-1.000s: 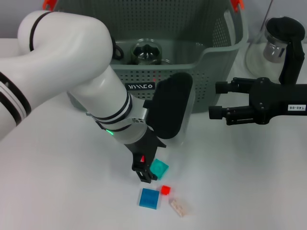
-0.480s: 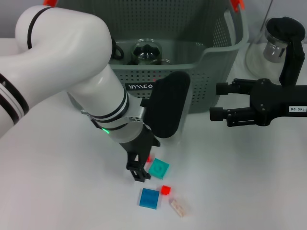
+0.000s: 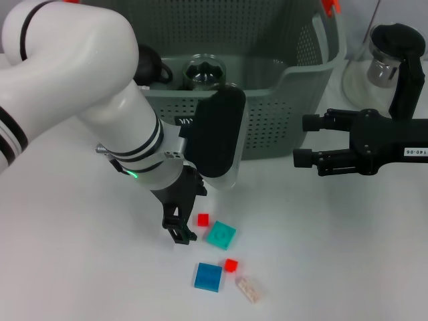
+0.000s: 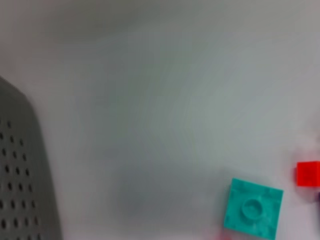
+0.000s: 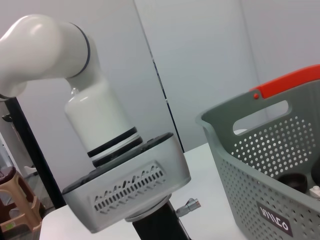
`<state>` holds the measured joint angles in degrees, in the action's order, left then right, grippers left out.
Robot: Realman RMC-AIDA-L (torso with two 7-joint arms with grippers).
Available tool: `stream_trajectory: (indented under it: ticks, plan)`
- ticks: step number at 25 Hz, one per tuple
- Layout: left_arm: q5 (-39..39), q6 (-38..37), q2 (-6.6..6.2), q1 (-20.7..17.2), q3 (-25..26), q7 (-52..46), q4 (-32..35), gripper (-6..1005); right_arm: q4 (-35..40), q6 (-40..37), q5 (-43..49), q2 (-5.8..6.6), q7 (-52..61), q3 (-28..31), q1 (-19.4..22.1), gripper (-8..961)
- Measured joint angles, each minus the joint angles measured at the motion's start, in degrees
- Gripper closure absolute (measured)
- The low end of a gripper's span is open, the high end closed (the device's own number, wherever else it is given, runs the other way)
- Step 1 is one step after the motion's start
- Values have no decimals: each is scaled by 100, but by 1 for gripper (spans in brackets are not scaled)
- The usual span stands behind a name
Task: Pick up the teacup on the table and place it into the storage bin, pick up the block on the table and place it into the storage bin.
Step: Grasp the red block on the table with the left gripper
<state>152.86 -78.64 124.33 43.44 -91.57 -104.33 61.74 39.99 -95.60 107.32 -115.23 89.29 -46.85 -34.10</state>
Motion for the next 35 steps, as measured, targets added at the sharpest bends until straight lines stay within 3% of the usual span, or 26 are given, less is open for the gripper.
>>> stream_trajectory:
  ticks: [4,14,35]
  plan:
    - [6,25,0,19,80,-19,-30,140,0,-2,0,0,-3,0,0,11]
    - [-7,105,26,104,57,-35,-225,394,-2,-3,0,0,-12,1,3,12]
    - [-179,286,48,233,-37,-85,-439,393,0,-12,0,0,-99,2,27,12]
